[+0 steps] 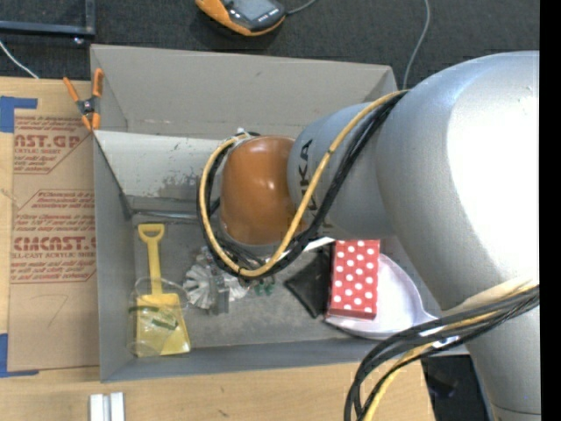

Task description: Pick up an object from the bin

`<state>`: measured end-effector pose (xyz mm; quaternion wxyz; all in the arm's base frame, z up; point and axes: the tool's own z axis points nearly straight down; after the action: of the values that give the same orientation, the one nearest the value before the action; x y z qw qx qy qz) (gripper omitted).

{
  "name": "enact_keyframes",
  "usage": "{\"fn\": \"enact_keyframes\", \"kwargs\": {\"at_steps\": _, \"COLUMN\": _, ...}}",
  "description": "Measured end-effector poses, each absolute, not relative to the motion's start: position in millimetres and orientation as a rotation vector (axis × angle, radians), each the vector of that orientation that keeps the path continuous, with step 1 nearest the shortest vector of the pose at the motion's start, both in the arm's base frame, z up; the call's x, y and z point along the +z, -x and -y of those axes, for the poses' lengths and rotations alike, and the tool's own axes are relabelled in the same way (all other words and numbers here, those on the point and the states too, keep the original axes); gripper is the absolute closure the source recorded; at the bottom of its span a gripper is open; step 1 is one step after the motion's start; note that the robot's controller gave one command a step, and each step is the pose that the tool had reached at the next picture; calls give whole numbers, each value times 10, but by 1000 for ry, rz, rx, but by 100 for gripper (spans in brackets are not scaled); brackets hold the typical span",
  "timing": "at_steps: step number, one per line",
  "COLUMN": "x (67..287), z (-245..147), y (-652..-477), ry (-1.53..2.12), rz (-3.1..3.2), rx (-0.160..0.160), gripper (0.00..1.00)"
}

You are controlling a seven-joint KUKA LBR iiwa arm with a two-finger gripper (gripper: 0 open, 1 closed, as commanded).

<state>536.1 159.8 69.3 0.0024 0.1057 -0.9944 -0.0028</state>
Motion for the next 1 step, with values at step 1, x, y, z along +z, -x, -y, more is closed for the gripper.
{"fn": "enact_keyframes", "kwargs": {"at_steps": 1, "x": 711, "z": -1597, "y": -5355, "ry": -331, "rz": 3118, "rx": -9, "gripper": 100}}
